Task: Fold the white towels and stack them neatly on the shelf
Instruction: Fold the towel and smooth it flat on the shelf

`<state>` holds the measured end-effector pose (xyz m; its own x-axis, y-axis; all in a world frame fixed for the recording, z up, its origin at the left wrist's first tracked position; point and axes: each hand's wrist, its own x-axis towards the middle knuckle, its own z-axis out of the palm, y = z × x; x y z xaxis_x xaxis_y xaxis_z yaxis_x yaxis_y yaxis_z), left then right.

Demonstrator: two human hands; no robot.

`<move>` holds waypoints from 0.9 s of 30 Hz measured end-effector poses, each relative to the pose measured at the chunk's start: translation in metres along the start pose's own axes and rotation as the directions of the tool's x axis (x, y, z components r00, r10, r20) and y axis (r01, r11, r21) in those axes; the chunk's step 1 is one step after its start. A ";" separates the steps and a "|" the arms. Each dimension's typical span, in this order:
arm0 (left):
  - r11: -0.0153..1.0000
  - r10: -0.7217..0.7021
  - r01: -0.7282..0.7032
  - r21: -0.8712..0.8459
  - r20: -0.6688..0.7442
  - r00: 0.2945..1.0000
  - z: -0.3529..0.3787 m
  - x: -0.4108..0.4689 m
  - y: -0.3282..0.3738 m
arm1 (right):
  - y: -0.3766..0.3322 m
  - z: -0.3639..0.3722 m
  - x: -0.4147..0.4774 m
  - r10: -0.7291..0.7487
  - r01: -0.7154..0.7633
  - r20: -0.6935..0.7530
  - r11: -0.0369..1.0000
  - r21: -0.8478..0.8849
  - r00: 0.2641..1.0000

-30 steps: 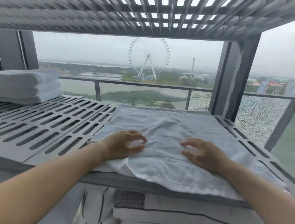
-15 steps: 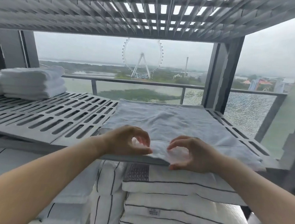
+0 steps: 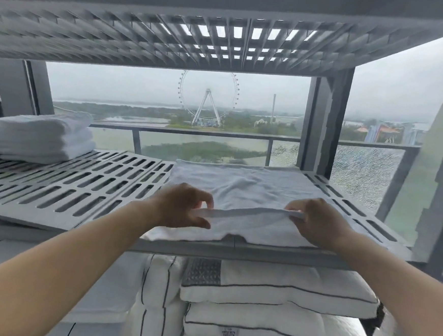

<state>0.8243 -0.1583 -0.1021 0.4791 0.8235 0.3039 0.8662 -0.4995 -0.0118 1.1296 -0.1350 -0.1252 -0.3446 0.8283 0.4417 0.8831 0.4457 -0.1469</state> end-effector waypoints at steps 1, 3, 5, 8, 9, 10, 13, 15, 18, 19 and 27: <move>1.000 -0.007 0.007 0.002 0.045 0.999 0.003 0.004 -0.003 | 0.004 0.000 0.005 0.009 -0.008 0.019 1.000 -0.012 1.000; 1.000 -0.004 0.004 0.015 0.040 0.999 0.007 0.012 -0.008 | 0.011 0.002 0.014 0.023 -0.019 0.074 0.999 -0.047 0.997; 0.999 0.004 -0.003 0.034 -0.035 0.999 0.009 0.023 -0.016 | 0.018 0.006 0.026 0.040 -0.028 0.131 0.996 -0.086 0.991; 0.997 -0.015 0.024 0.077 -0.117 0.993 0.009 0.044 -0.031 | 0.027 0.010 0.050 0.055 -0.036 0.186 0.994 -0.104 0.981; 0.994 -0.029 0.041 0.102 -0.118 0.993 0.009 0.051 -0.036 | 0.030 0.010 0.060 0.055 -0.034 0.200 0.994 -0.105 0.978; 0.990 -0.038 0.053 0.131 -0.110 0.993 0.009 0.059 -0.043 | 0.034 0.011 0.070 0.054 -0.031 0.212 0.993 -0.112 0.976; 0.977 -0.061 0.071 0.202 -0.060 0.996 0.016 0.082 -0.059 | 0.049 0.019 0.099 0.061 -0.028 0.238 0.990 -0.141 0.969; 0.963 -0.101 0.097 0.251 0.003 0.995 0.022 0.100 -0.068 | 0.057 0.025 0.118 0.070 -0.025 0.277 0.986 -0.163 0.958; 0.931 -0.206 0.186 0.315 0.033 0.978 0.015 0.137 -0.082 | 0.065 0.018 0.164 0.055 0.005 0.282 0.978 -0.209 0.958; 0.915 -0.232 0.230 0.332 -0.035 0.972 0.005 0.151 -0.087 | 0.068 0.008 0.184 0.050 -0.005 0.197 0.975 -0.224 0.979; 0.960 -0.115 0.225 0.164 -0.500 0.858 -0.027 0.164 -0.093 | 0.087 -0.006 0.231 -0.001 0.028 -0.358 0.997 0.069 0.934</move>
<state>0.8190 0.0163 -0.0257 0.2400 0.6298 0.7388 0.9630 -0.2503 -0.0995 1.1283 0.0930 -0.0304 -0.2089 0.6515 0.7293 0.8490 0.4909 -0.1954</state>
